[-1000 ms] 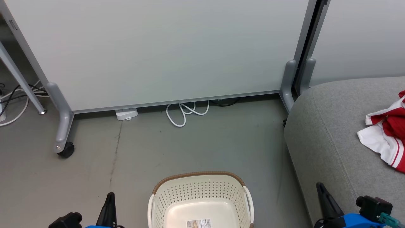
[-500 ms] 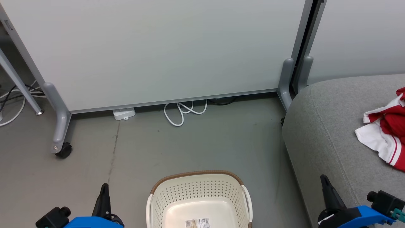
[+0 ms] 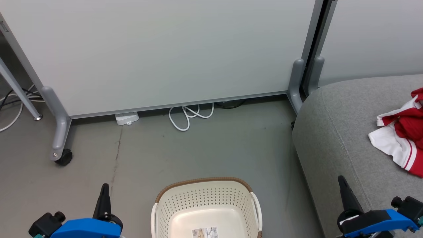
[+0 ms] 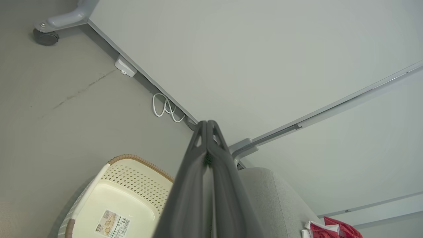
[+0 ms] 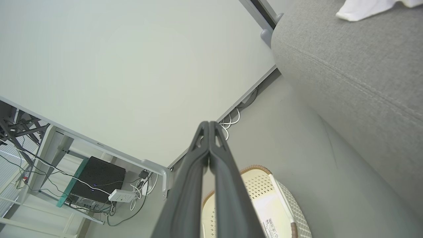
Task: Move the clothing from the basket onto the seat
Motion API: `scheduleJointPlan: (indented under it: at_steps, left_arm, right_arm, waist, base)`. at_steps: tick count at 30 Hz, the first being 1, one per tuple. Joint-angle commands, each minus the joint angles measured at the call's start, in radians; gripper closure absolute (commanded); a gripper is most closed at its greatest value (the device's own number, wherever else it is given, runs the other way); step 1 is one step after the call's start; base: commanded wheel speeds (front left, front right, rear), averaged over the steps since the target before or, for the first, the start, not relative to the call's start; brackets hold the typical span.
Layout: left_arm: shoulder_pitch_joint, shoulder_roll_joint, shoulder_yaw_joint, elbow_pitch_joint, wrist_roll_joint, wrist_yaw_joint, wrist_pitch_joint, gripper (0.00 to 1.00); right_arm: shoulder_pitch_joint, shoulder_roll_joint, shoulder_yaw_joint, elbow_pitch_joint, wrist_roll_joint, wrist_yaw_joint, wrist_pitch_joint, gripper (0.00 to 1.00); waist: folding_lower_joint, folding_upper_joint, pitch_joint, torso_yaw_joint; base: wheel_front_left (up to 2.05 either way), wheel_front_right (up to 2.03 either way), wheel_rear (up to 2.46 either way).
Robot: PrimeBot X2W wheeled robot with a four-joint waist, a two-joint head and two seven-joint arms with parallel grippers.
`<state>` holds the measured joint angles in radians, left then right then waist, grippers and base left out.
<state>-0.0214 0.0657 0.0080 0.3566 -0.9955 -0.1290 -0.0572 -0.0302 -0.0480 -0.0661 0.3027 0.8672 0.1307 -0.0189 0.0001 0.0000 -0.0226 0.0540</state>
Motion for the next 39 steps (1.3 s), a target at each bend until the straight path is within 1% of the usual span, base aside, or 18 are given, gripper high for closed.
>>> scheduleJointPlan:
  at_steps: [1, 21, 39]
  left_arm:
    - [-0.027, 0.002, 0.009, -0.017, -0.029, -0.001, 0.008, 1.00]
    - [-0.051, -0.004, 0.043, -0.051, -0.227, -0.002, 0.065, 1.00]
    - [-0.068, -0.008, 0.069, -0.076, -0.378, -0.002, 0.107, 1.00]
  right_arm:
    - [-0.025, -0.003, -0.004, -0.016, 0.038, 0.000, 0.005, 1.00]
    - [-0.046, -0.003, -0.020, -0.032, 0.277, 0.000, 0.049, 1.00]
    - [-0.061, -0.003, -0.031, -0.043, 0.458, 0.000, 0.082, 1.00]
  waist:
    - [0.0000, 0.0000, 0.001, -0.001]
    - [0.0000, 0.0000, 0.007, -0.015]
    - [0.0000, 0.0000, 0.013, -0.028]
  base:
    - [0.00, 0.00, 0.00]
    - [0.00, 0.00, 0.00]
    - [0.00, 0.00, 0.00]
